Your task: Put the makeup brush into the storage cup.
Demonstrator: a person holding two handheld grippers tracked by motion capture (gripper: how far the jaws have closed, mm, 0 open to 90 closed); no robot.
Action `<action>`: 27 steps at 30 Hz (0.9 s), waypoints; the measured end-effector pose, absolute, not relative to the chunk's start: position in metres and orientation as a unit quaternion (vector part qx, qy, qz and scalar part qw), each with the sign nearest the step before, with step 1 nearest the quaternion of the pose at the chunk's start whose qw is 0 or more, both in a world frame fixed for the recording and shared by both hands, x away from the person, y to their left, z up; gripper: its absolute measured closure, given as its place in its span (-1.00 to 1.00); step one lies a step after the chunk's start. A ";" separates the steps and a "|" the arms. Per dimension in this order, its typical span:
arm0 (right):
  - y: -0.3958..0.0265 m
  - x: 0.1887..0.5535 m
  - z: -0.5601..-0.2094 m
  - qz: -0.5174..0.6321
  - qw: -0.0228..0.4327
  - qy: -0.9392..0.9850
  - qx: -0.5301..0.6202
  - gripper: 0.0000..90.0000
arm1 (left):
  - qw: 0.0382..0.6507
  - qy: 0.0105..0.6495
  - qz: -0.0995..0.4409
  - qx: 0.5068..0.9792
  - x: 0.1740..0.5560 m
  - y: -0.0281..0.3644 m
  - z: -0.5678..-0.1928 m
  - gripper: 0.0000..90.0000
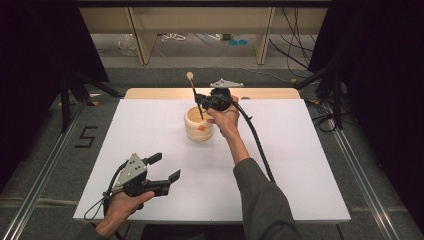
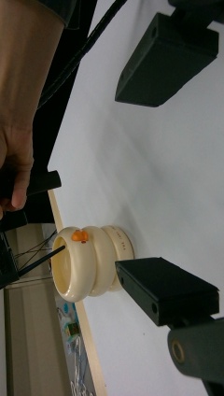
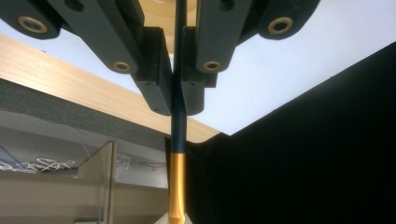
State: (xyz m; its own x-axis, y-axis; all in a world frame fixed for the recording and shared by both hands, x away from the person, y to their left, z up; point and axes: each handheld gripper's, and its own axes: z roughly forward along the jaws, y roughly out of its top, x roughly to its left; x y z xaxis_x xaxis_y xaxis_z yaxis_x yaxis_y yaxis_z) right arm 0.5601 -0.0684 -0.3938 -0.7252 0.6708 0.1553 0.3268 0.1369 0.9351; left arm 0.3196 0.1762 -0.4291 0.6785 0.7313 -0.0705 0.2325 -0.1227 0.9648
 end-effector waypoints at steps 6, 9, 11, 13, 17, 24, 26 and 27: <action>-0.067 0.559 -0.396 0.561 0.152 0.740 0.339 0.85 | 0.571 0.337 0.219 0.716 0.320 0.176 -0.429 -0.65; -0.067 0.559 -0.396 0.559 0.152 0.741 0.339 0.85 | 0.570 0.336 0.219 0.717 0.320 0.176 -0.429 -0.65; -0.067 0.558 -0.397 0.558 0.151 0.742 0.338 0.85 | 0.570 0.336 0.219 0.717 0.319 0.176 -0.429 -0.65; -0.067 0.557 -0.397 0.556 0.146 0.743 0.342 0.85 | 0.570 0.336 0.219 0.717 0.319 0.176 -0.429 -0.65; -0.068 0.558 -0.400 0.559 0.153 0.742 0.338 0.85 | 0.571 0.336 0.219 0.716 0.320 0.176 -0.429 -0.65; -0.069 0.557 -0.401 0.557 0.154 0.743 0.338 0.85 | 0.570 0.336 0.219 0.717 0.320 0.176 -0.429 -0.65; -0.069 0.557 -0.402 0.555 0.148 0.744 0.340 0.85 | 0.571 0.336 0.219 0.717 0.320 0.176 -0.429 -0.65; -0.069 0.557 -0.402 0.556 0.150 0.744 0.340 0.85 | 0.571 0.336 0.219 0.717 0.320 0.176 -0.429 -0.65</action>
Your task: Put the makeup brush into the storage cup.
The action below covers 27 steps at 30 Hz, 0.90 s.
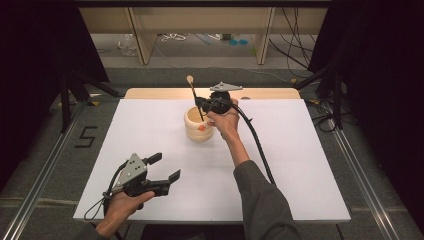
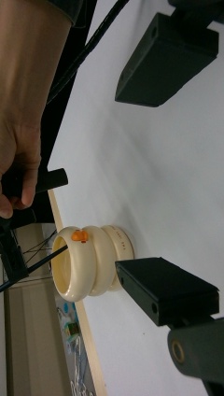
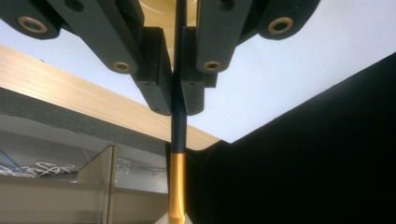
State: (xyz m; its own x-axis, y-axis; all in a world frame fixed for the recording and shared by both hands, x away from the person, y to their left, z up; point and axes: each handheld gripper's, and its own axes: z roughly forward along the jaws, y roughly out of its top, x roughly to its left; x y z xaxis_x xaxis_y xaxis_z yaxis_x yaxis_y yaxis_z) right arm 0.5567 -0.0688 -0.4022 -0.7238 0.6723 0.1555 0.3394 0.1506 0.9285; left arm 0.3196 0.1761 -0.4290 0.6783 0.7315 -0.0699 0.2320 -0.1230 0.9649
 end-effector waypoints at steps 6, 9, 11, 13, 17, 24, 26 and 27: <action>-0.069 0.555 -0.404 0.555 0.150 0.743 0.342 0.85 | 0.571 0.336 0.219 0.717 0.319 0.176 -0.429 -0.65; -0.070 0.555 -0.406 0.557 0.149 0.742 0.341 0.85 | 0.571 0.336 0.219 0.717 0.320 0.176 -0.429 -0.65; -0.070 0.555 -0.407 0.559 0.147 0.741 0.342 0.85 | 0.571 0.335 0.219 0.717 0.320 0.176 -0.429 -0.65; -0.069 0.555 -0.409 0.557 0.149 0.742 0.342 0.85 | 0.571 0.336 0.219 0.717 0.320 0.176 -0.429 -0.65; -0.069 0.555 -0.410 0.556 0.143 0.742 0.346 0.85 | 0.571 0.336 0.218 0.717 0.320 0.176 -0.429 -0.65; -0.069 0.556 -0.412 0.555 0.146 0.744 0.342 0.85 | 0.571 0.335 0.218 0.717 0.319 0.176 -0.429 -0.65; -0.070 0.555 -0.413 0.554 0.144 0.745 0.344 0.85 | 0.571 0.336 0.218 0.717 0.319 0.176 -0.429 -0.65; -0.071 0.555 -0.414 0.553 0.146 0.744 0.344 0.85 | 0.571 0.336 0.218 0.717 0.319 0.176 -0.429 -0.65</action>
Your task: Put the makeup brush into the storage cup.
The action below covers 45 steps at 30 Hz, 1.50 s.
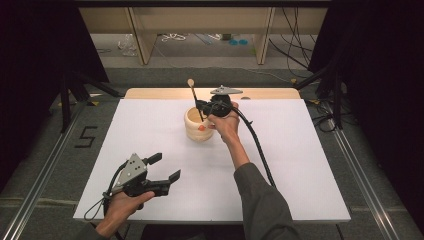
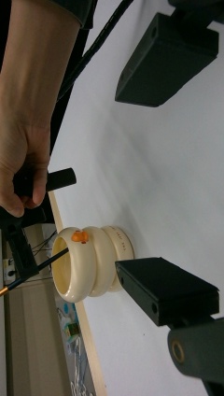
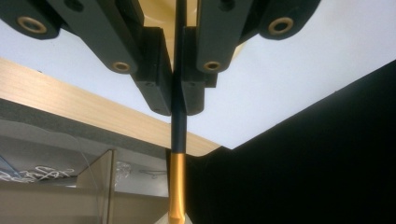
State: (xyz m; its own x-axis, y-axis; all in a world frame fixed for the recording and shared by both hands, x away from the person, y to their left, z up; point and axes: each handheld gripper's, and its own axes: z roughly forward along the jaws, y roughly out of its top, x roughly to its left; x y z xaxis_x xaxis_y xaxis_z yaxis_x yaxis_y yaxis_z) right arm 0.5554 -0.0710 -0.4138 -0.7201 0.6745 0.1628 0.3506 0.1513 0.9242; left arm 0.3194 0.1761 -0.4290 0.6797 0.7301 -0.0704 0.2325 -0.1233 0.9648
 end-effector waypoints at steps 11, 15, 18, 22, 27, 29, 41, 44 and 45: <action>-0.079 0.556 -0.419 0.547 0.145 0.740 0.363 0.49 | 0.569 0.335 0.220 0.719 0.320 0.176 -0.429 -0.65; -0.082 0.556 -0.416 0.544 0.148 0.737 0.374 0.27 | 0.569 0.335 0.219 0.719 0.320 0.176 -0.429 -0.65; -0.084 0.557 -0.415 0.543 0.153 0.732 0.383 0.11 | 0.569 0.336 0.219 0.718 0.320 0.176 -0.429 -0.65; -0.087 0.556 -0.413 0.536 0.147 0.733 0.392 -0.07 | 0.569 0.336 0.219 0.718 0.320 0.176 -0.429 -0.65; -0.091 0.553 -0.408 0.531 0.143 0.733 0.400 -0.18 | 0.568 0.335 0.219 0.719 0.320 0.176 -0.429 -0.65; -0.092 0.552 -0.407 0.531 0.150 0.734 0.397 -0.22 | 0.569 0.336 0.219 0.718 0.320 0.176 -0.429 -0.65; -0.103 0.540 -0.394 0.517 0.156 0.747 0.388 -0.39 | 0.574 0.340 0.215 0.713 0.321 0.175 -0.431 -0.65; -0.107 0.537 -0.391 0.515 0.155 0.748 0.388 -0.42 | 0.568 0.344 0.215 0.716 0.320 0.175 -0.430 -0.65; -0.108 0.535 -0.390 0.514 0.158 0.749 0.387 -0.42 | 0.568 0.344 0.215 0.716 0.320 0.175 -0.430 -0.65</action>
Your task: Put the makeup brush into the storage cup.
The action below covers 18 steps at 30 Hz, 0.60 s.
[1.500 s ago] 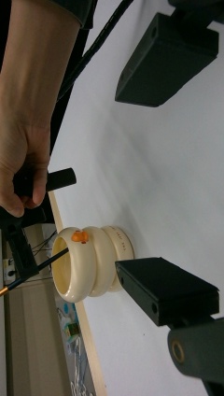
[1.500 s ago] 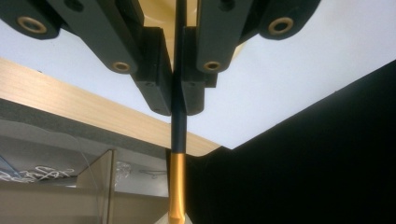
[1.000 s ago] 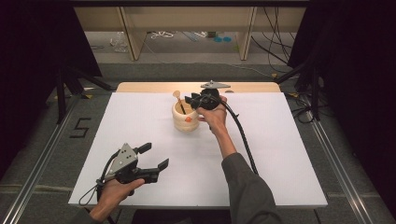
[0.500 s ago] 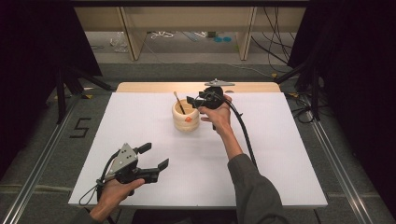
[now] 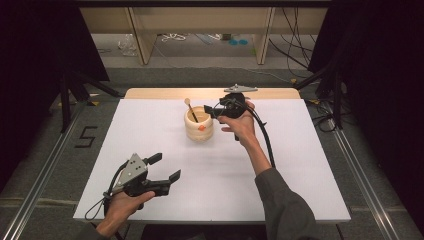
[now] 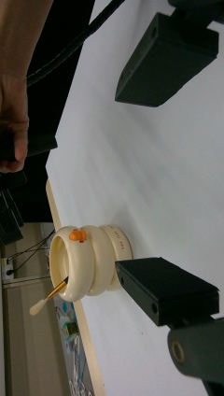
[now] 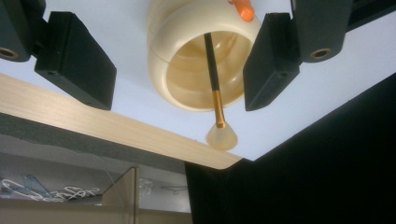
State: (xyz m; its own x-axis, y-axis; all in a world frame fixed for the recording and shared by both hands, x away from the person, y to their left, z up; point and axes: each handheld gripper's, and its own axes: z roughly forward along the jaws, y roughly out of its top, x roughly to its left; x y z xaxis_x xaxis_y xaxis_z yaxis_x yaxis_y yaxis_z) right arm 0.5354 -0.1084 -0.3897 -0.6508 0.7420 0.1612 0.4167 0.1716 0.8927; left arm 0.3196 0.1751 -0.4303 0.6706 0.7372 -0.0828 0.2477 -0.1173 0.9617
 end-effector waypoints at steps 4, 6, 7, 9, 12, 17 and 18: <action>-0.113 0.529 -0.386 0.512 0.163 0.754 0.377 -0.46 | 0.574 0.341 0.215 0.713 0.320 0.175 -0.431 -0.65; -0.116 0.525 -0.384 0.514 0.164 0.754 0.375 -0.47 | 0.573 0.342 0.215 0.713 0.320 0.175 -0.431 -0.65; -0.117 0.521 -0.382 0.511 0.161 0.756 0.376 -0.47 | 0.571 0.343 0.216 0.713 0.320 0.175 -0.431 -0.65; -0.119 0.517 -0.380 0.515 0.164 0.753 0.375 -0.47 | 0.568 0.344 0.216 0.716 0.320 0.175 -0.430 -0.65; -0.123 0.511 -0.379 0.524 0.162 0.751 0.368 -0.47 | 0.568 0.344 0.216 0.716 0.320 0.175 -0.431 -0.65; -0.128 0.502 -0.377 0.526 0.167 0.749 0.366 -0.47 | 0.568 0.345 0.216 0.715 0.320 0.175 -0.431 -0.65; -0.129 0.500 -0.376 0.526 0.166 0.750 0.365 -0.47 | 0.568 0.345 0.217 0.715 0.320 0.175 -0.431 -0.65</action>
